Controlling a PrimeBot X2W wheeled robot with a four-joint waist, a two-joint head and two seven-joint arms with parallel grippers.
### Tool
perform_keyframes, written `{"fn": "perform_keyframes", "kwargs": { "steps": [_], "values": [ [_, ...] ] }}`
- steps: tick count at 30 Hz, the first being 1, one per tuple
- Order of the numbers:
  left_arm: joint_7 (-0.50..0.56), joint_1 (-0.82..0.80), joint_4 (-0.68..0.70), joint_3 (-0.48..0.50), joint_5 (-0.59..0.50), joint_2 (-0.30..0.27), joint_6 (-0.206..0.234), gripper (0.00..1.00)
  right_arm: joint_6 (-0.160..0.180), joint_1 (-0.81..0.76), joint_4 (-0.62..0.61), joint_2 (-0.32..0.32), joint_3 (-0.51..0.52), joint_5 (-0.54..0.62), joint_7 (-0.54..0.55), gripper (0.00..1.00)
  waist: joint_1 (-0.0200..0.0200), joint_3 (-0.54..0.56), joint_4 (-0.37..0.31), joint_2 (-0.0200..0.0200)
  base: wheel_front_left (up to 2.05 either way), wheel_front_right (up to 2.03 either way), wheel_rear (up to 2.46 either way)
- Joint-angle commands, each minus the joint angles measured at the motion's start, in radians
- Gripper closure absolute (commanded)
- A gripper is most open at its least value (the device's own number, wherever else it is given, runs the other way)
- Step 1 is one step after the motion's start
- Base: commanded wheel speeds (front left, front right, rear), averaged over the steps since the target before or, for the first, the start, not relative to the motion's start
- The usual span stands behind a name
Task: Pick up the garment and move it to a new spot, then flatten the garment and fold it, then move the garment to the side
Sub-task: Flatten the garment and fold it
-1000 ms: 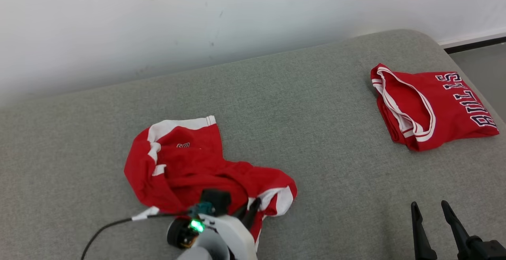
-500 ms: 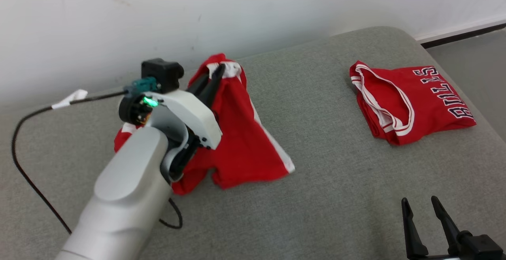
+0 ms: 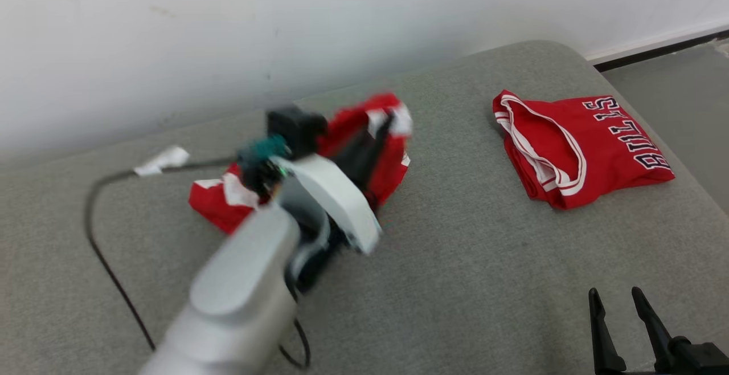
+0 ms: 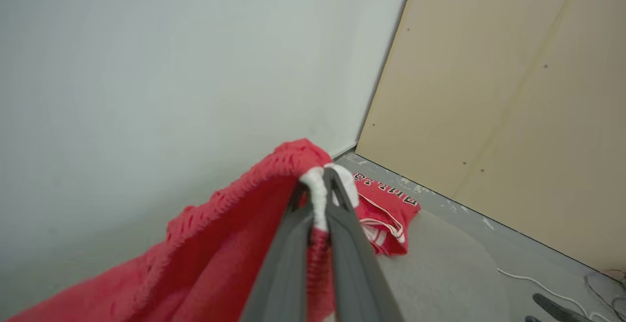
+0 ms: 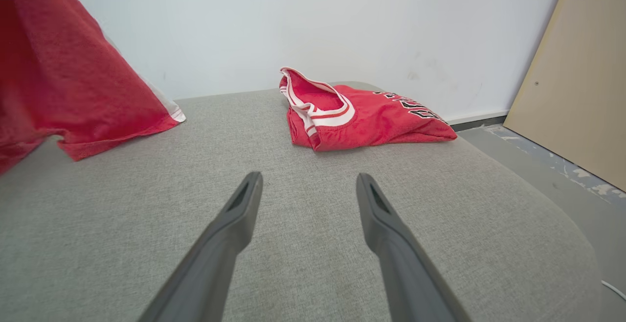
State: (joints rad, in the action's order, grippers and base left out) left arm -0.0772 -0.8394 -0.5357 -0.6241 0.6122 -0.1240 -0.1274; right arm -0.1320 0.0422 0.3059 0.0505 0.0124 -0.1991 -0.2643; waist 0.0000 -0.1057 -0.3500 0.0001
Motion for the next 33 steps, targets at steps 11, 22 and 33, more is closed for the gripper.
{"fn": "perform_keyframes", "kwargs": {
  "steps": [11,22,33],
  "values": [
    [0.028,0.432,0.279,-0.187,0.136,-0.044,0.006,1.00,0.003,-0.059,-0.008,0.002,0.051,0.022,0.001,0.00,0.0000,0.043,0.131,-0.0001,0.00,0.00,0.00],
    [-0.060,0.690,0.270,-0.116,0.198,-0.205,0.056,1.00,0.003,-0.095,0.000,0.006,0.053,0.036,0.001,0.00,0.0000,0.081,0.252,-0.0001,0.00,0.00,0.00],
    [-0.115,0.715,0.169,-0.100,0.247,-0.246,0.015,0.65,0.003,-0.102,0.002,0.015,0.050,0.041,0.001,0.00,0.0000,0.088,0.333,-0.0001,0.00,0.00,0.00]
  ]
}}
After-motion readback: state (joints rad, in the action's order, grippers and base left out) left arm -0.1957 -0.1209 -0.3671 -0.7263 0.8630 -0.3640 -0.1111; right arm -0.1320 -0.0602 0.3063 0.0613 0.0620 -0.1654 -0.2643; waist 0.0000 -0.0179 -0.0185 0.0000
